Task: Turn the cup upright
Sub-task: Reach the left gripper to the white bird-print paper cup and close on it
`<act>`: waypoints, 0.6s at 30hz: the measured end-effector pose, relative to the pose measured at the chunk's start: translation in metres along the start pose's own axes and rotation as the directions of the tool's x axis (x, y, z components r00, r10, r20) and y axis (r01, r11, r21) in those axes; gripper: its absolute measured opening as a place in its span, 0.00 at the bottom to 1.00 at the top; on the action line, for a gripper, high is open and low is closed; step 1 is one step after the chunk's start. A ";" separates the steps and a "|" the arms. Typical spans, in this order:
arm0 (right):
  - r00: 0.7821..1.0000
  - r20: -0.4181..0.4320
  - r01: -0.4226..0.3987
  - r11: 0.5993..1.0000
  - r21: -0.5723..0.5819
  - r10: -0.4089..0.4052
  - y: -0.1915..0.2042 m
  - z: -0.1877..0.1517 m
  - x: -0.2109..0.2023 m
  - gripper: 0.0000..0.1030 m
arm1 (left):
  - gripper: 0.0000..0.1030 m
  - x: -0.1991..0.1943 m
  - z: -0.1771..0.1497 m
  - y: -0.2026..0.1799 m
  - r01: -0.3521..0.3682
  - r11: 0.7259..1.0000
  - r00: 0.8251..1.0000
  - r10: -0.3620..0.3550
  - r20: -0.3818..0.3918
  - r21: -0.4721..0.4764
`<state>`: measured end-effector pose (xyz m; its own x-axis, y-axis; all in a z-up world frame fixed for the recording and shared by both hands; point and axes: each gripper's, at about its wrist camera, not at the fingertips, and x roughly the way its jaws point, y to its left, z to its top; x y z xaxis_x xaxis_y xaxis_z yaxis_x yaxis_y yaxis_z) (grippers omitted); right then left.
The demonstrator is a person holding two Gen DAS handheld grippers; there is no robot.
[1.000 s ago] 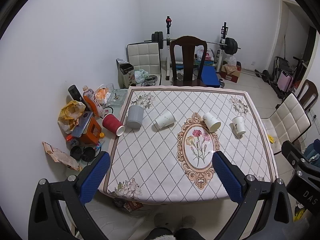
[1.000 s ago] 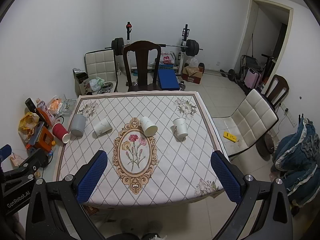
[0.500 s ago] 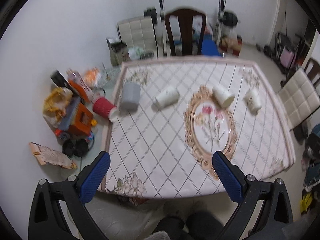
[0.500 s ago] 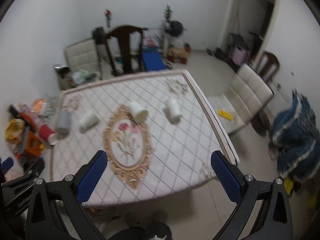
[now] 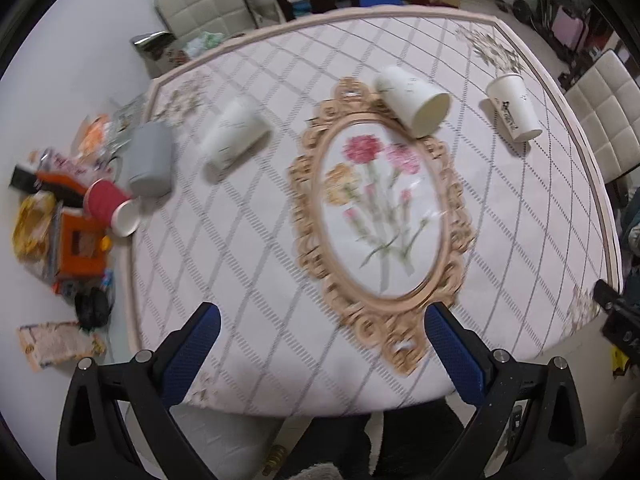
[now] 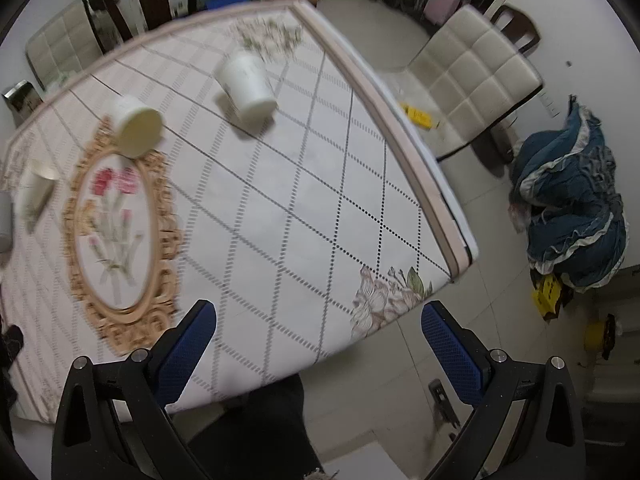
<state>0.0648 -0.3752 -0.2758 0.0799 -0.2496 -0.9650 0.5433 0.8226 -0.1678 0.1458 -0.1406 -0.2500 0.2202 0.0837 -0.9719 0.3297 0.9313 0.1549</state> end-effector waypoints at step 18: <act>0.984 -0.178 0.000 1.000 -0.004 -0.001 -0.070 0.153 0.141 0.92 | 0.99 0.045 0.162 -0.175 0.081 0.986 0.996 -0.073 -0.055 0.146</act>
<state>0.1656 -0.5463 -0.3697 -0.0702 -0.1556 -0.9853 0.5397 0.8248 -0.1687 0.2469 -0.3567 -0.2924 0.1446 0.0347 -0.9889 0.4773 0.8730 0.1004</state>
